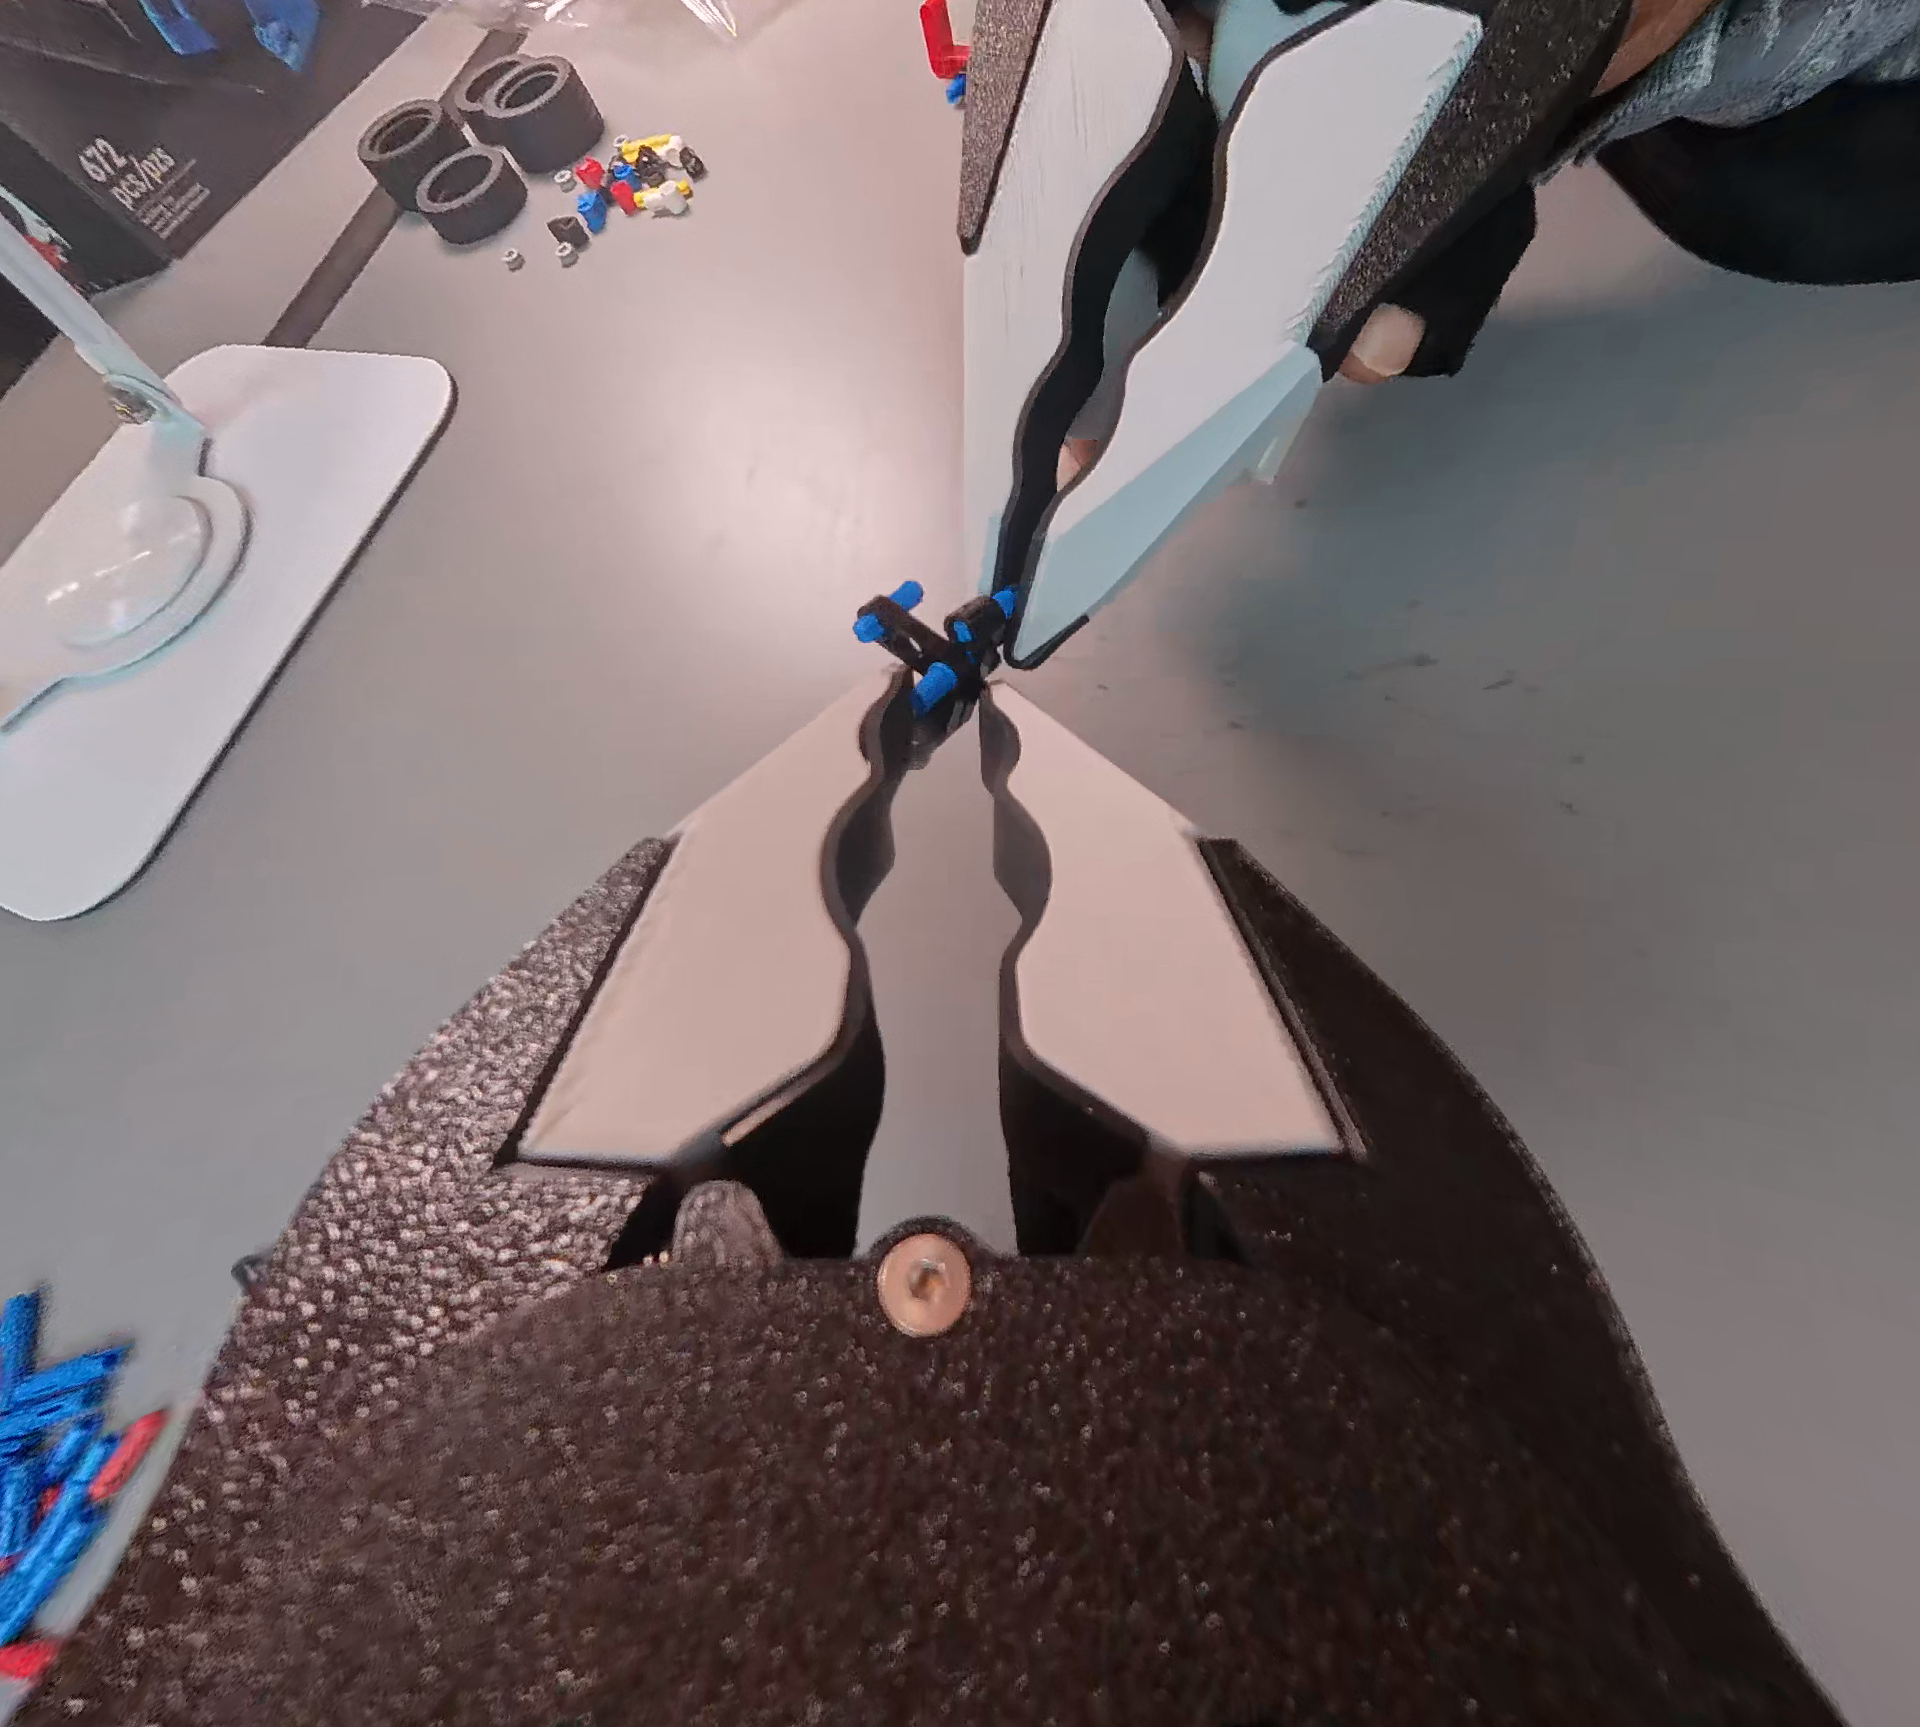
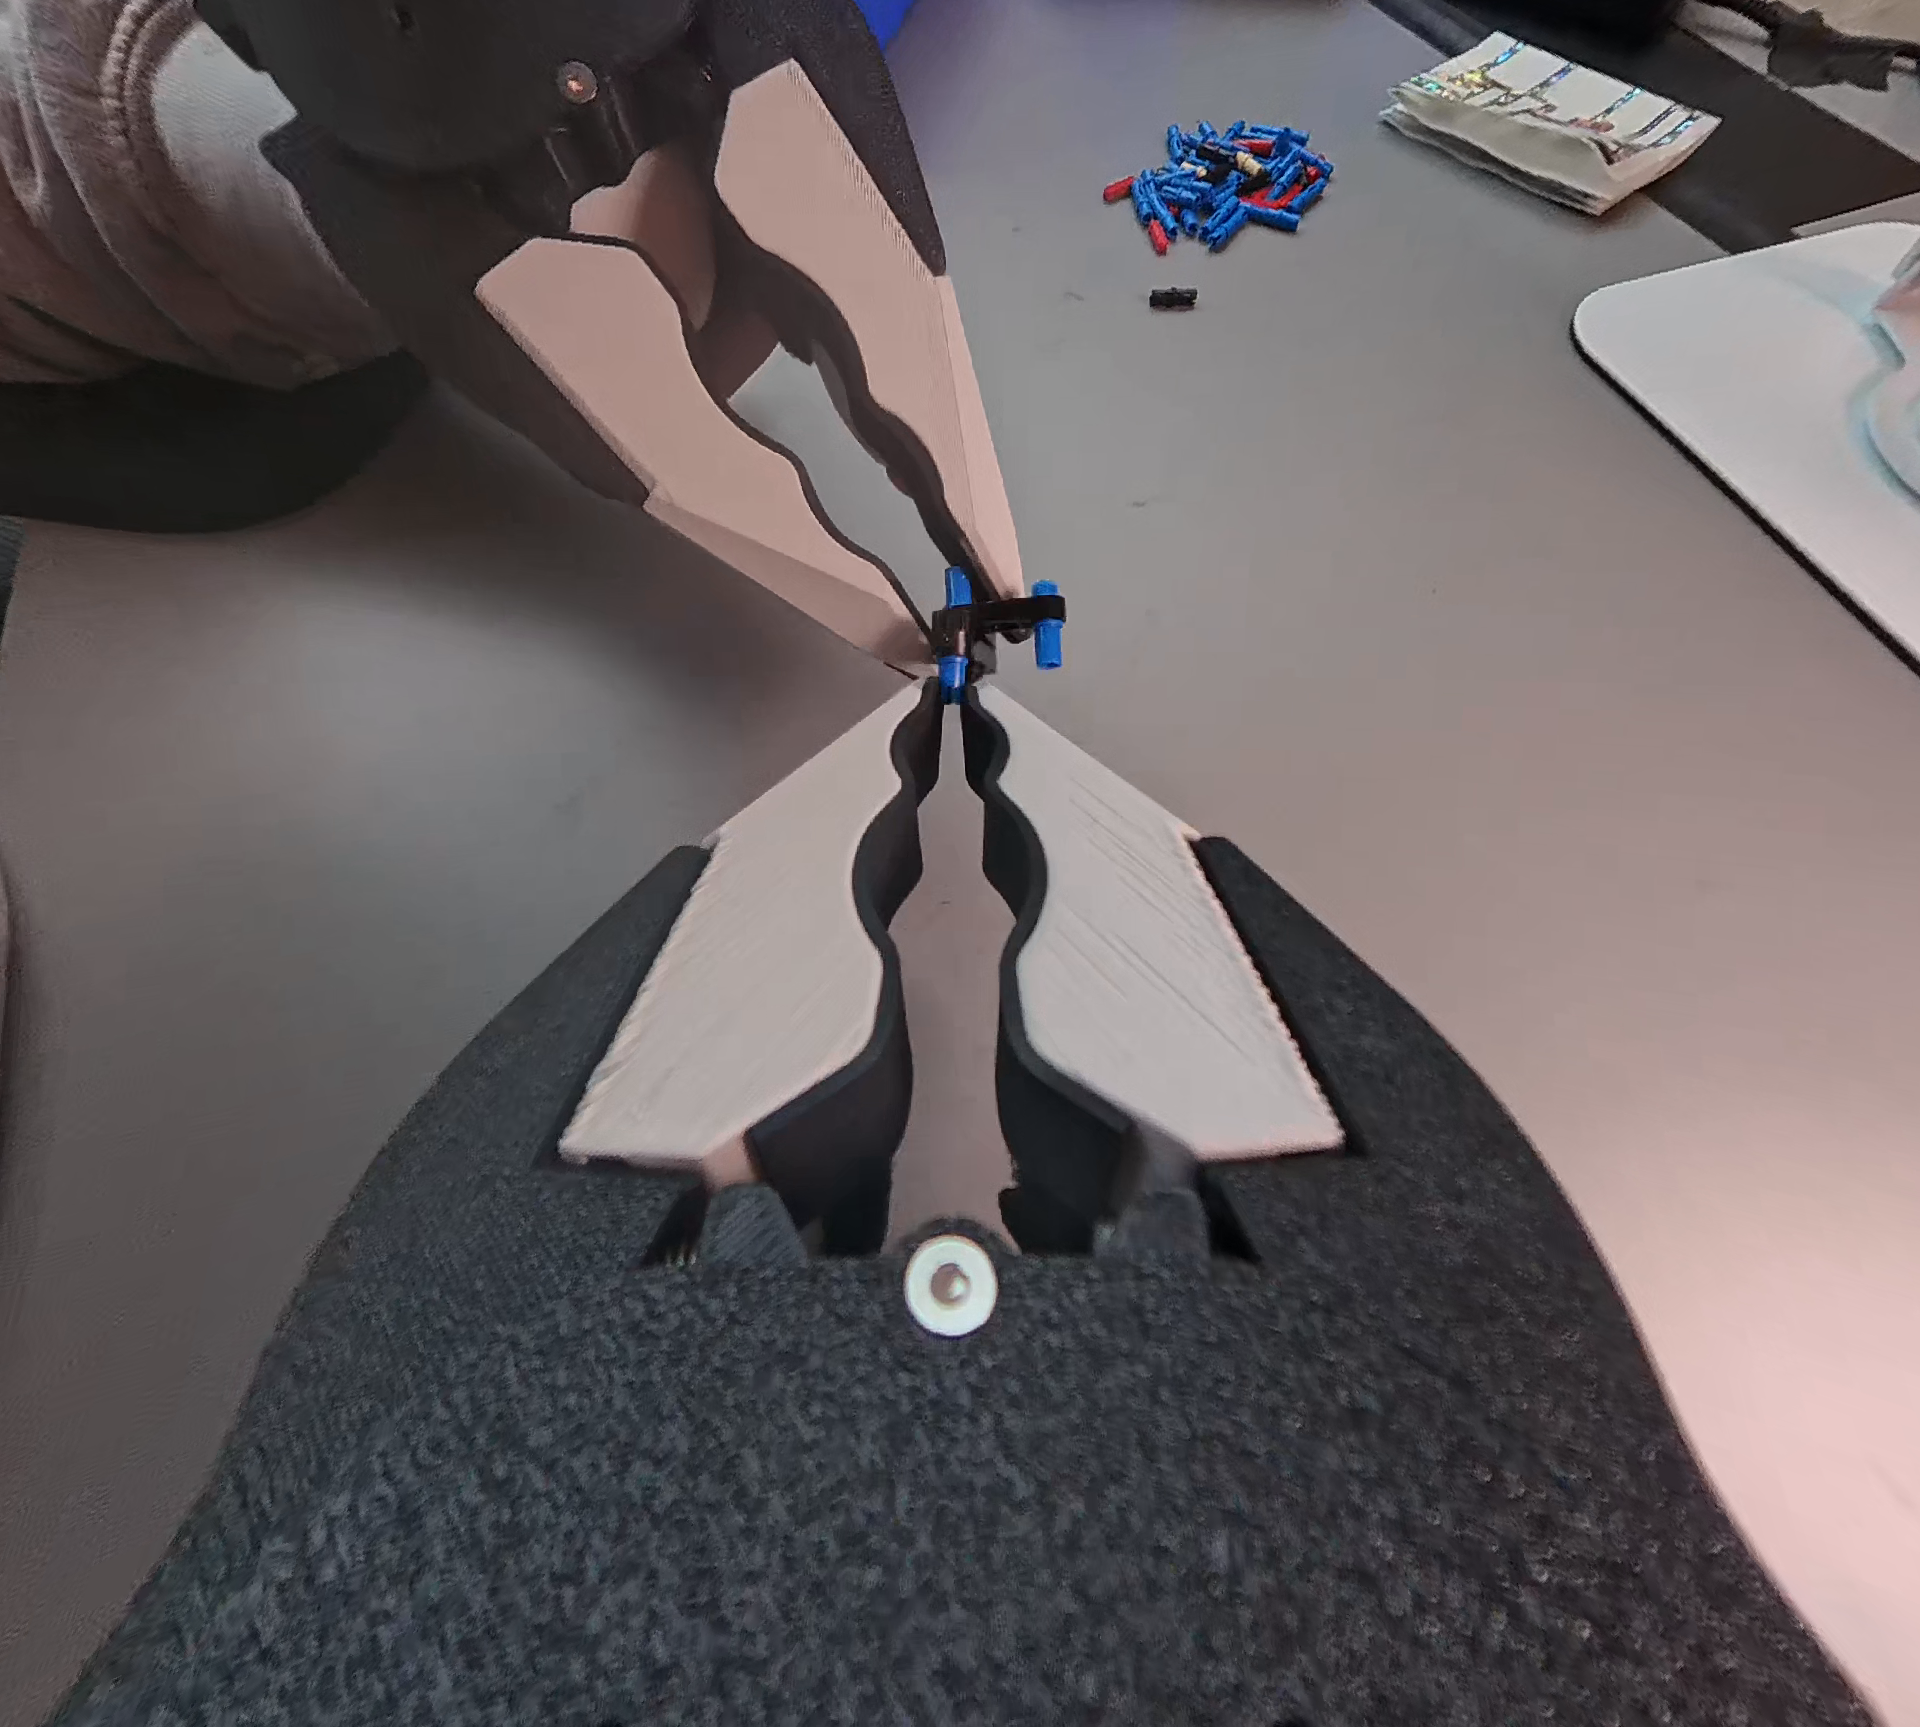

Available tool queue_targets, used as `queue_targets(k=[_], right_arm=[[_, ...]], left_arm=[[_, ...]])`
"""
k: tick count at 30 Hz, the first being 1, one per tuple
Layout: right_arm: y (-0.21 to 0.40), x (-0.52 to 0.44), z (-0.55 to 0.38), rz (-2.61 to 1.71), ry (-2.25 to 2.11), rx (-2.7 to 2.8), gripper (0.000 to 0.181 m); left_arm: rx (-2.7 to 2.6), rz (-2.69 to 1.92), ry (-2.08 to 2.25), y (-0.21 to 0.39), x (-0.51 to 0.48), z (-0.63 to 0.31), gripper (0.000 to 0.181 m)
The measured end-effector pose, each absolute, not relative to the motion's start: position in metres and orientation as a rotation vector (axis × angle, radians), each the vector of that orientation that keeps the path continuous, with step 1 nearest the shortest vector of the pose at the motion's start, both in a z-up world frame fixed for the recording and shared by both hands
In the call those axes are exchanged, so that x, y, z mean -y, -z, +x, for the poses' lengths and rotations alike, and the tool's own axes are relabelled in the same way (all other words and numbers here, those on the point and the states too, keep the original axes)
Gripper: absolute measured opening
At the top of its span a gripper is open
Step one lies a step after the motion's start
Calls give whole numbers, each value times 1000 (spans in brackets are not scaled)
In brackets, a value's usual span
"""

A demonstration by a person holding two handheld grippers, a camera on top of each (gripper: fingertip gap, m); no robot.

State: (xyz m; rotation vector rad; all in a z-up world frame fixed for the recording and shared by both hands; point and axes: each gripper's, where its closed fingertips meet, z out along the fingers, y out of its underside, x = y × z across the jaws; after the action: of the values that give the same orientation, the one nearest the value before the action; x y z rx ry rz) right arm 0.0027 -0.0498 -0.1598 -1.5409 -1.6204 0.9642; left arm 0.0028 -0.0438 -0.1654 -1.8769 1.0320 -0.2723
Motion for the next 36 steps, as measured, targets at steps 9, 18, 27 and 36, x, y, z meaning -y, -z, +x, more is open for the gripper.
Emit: queue_targets(k=[9, 18, 27, 36], right_arm=[[164, 51, 10, -1542, -889, 1698, 3], [172, 55, 18, -1504, -787, 1818, 2], [176, 56, 24, -1529, -742, 1887, 2], [164, 59, 16, -1426, -856, 1820, 3]], left_arm=[[-1007, -1899, 442, 164, 50, 8, 9], [-987, -1937, 607, 167, 58, 15, 8], [-992, -1948, 672, 164, 61, 19, 6], [-913, -1973, 830, 159, 66, 15, 12]])
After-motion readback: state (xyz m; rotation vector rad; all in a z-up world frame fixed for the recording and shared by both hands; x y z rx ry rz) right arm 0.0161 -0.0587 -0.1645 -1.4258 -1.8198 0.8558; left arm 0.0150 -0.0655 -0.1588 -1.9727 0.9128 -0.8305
